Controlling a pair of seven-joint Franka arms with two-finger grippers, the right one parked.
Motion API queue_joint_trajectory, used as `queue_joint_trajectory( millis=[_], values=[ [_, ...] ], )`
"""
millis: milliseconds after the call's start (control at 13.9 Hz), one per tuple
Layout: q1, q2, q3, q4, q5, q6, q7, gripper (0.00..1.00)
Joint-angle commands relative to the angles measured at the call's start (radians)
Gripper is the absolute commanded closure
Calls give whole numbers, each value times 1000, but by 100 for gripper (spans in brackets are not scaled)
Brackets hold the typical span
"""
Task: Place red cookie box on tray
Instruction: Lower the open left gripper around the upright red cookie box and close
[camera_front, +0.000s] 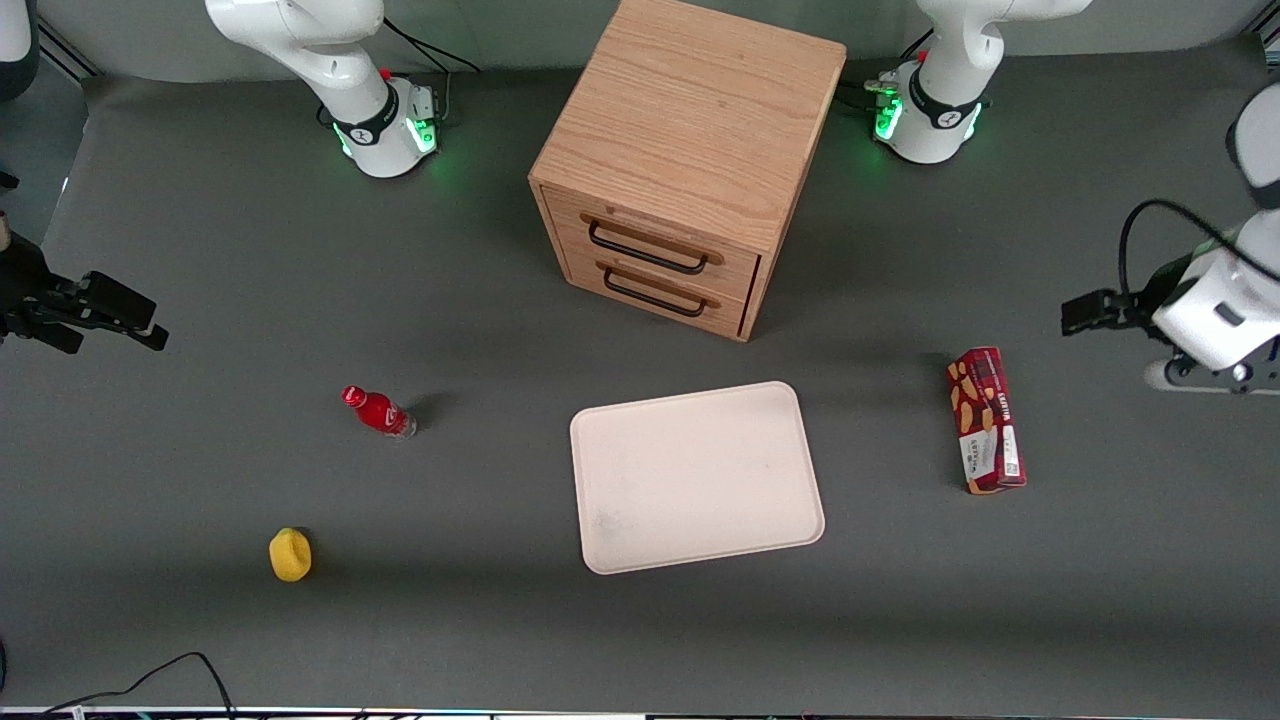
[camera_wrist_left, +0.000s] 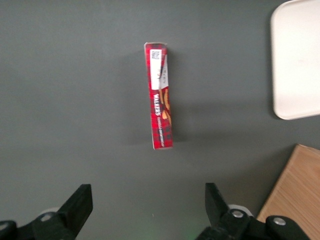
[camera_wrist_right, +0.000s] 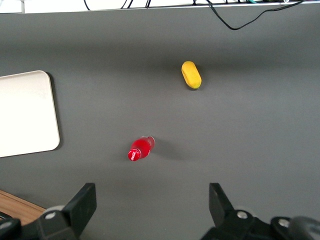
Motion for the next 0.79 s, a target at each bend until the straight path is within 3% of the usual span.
queue_joint_trajectory(
  millis=[0, 721],
  values=[
    [41, -13, -2, -184, -3, 186, -7, 0],
    [22, 240, -8, -209, 2, 507, 30, 2]
  ],
)
